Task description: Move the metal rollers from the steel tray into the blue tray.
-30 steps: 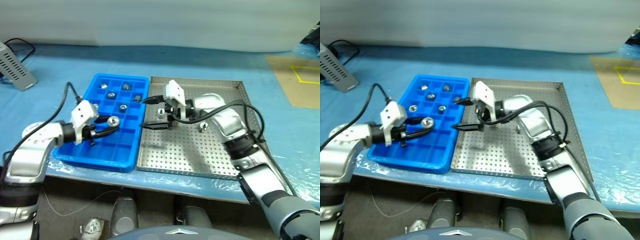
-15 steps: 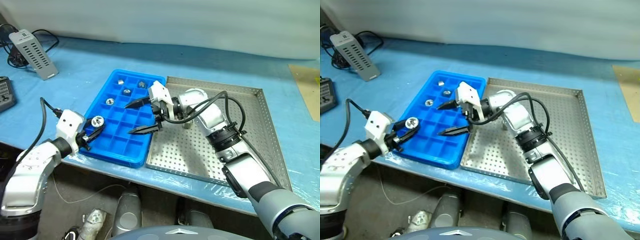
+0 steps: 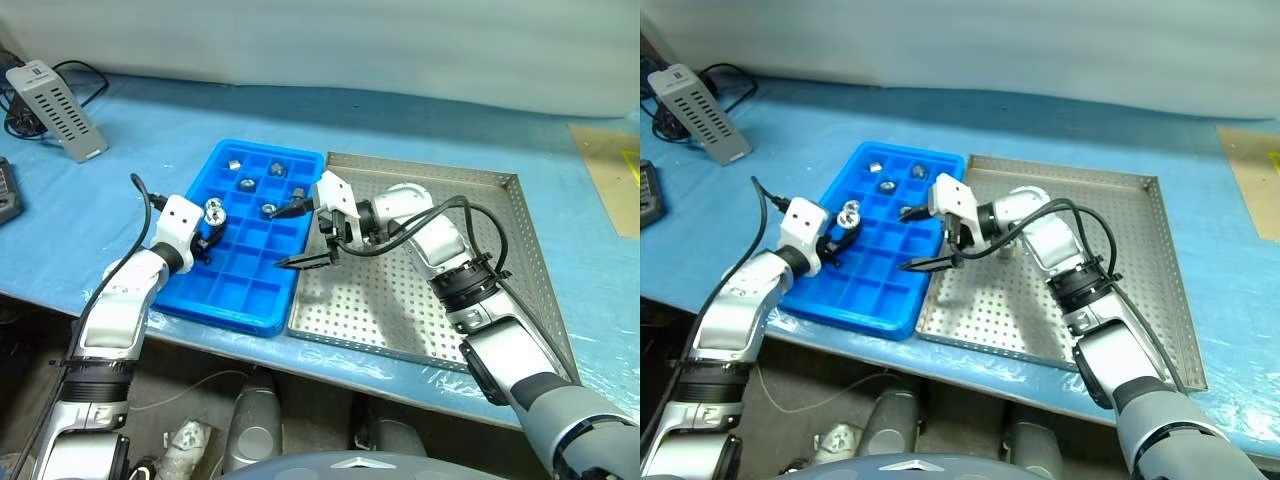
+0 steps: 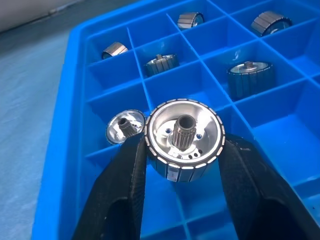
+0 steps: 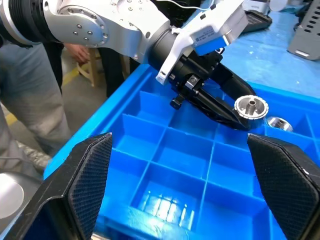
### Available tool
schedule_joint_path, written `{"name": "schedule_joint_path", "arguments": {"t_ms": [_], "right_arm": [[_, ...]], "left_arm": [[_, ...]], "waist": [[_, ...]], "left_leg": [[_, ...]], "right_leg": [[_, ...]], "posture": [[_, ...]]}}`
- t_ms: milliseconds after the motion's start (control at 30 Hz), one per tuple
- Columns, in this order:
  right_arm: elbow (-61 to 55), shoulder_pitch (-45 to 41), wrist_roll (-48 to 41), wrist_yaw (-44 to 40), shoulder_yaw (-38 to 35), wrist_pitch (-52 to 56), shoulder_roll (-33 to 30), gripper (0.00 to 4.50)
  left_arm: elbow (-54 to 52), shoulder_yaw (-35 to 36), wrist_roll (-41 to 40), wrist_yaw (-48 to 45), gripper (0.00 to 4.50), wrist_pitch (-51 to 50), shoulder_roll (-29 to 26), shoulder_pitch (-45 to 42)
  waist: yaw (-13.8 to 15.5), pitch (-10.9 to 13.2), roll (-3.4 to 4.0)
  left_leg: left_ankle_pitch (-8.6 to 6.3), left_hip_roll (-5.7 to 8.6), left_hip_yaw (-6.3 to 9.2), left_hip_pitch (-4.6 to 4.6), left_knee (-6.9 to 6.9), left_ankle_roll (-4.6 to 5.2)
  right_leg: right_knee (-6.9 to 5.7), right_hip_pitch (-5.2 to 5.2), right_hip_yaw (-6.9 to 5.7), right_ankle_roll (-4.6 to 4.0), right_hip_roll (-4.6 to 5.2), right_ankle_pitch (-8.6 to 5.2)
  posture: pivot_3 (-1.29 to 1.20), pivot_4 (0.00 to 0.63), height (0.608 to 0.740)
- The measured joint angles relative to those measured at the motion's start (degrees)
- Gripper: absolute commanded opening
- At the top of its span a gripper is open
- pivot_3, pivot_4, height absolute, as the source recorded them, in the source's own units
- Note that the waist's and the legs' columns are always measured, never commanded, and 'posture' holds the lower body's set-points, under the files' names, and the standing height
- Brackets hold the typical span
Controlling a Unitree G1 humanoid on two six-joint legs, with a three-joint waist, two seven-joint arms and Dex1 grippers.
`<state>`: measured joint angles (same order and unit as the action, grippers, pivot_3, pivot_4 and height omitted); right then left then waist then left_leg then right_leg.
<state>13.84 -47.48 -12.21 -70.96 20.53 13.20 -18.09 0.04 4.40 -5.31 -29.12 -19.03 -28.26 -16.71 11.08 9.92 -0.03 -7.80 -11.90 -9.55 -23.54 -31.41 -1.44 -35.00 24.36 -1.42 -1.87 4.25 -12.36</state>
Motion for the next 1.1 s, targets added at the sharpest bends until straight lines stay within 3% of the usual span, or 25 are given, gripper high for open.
{"name": "schedule_joint_path", "arguments": {"t_ms": [67,267,467,700,1100], "right_arm": [[-0.9,0.9,0.0,0.8,-0.1,0.4,-0.1,4.50],[-1.7,1.8,0.0,2.5,-0.5,1.4,-0.7,4.50],[-2.3,2.5,0.0,3.9,-1.2,1.6,-1.0,4.50],[-5.9,5.2,0.0,7.5,-4.4,3.8,-4.5,4.50],[-22.8,17.9,-0.3,17.7,-10.9,13.2,-9.8,4.50]], "left_arm": [[1.1,-0.7,0.2,-0.1,2.01,0.3,0.0,-0.8],[2.1,-1.3,0.2,-1.9,3.74,0.6,-1.1,-1.7],[2.3,-3.0,-0.4,-6.0,3.74,0.5,-1.5,-4.9],[6.6,-6.4,-2.6,-15.0,3.74,2.5,-1.2,-15.8],[42.3,-18.1,2.3,-34.9,3.74,17.0,6.0,-41.6]], "waist": [[-0.3,0.0,0.00],[-1.0,0.0,0.00],[-1.0,0.0,0.00],[-1.8,0.0,0.00],[-7.5,0.0,-0.01]], "left_leg": [[0.00,0.01,0.00,0.00,-0.03,0.00],[0.01,0.00,0.00,0.02,-0.09,-0.01],[-0.02,0.01,-0.01,-0.05,-0.34,0.05],[0.00,0.03,-0.04,0.02,-0.64,0.01],[0.03,0.06,-0.17,0.03,-0.77,-0.02]], "right_leg": [[-0.03,0.00,0.00,0.00,0.01,0.00],[-0.12,0.00,0.00,-0.01,0.01,-0.01],[-0.24,-0.02,0.00,-0.01,0.06,0.00],[-0.57,-0.05,0.07,-0.01,0.08,-0.01],[-0.51,-0.06,0.25,0.03,0.04,0.02]], "posture": [[0.24,0.150,0.740],[0.21,0.150,0.740],[0.16,0.150,0.740],[-0.02,0.150,0.740],[-0.31,0.150,0.740]]}}
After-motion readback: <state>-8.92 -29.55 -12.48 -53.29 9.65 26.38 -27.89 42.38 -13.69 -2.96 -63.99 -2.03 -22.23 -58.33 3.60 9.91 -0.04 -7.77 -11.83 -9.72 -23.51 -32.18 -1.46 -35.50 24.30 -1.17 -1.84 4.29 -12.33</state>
